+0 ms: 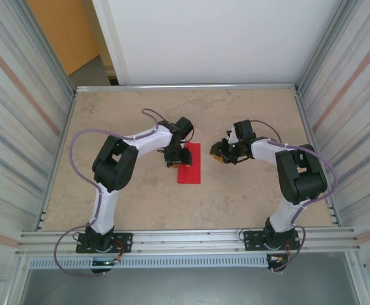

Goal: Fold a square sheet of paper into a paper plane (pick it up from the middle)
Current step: Hold the square sheet of paper at the center of the table.

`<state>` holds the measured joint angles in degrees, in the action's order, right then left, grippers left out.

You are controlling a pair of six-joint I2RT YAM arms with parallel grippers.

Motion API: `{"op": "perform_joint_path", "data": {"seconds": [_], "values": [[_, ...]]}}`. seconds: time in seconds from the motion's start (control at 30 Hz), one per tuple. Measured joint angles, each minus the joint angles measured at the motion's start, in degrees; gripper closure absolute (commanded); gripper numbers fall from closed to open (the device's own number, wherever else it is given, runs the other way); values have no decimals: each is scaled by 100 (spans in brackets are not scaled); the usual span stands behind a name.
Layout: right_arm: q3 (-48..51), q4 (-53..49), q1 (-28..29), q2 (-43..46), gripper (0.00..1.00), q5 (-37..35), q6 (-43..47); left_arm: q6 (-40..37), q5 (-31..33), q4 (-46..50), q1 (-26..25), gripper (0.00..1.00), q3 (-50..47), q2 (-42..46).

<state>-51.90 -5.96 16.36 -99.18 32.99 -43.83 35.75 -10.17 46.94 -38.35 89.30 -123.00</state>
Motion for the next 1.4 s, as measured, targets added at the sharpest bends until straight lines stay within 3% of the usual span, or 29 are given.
{"op": "perform_joint_path", "data": {"seconds": [0.73,1.17,1.4], "values": [[70,28,107,0,69,22,68,267,-20,507,-17,39,481,-350],[-192,343,697,-516,86,459,105,262,-24,535,-17,39,516,-374],[-332,461,802,-772,90,546,103,229,-24,549,-17,40,516,-376]]}}
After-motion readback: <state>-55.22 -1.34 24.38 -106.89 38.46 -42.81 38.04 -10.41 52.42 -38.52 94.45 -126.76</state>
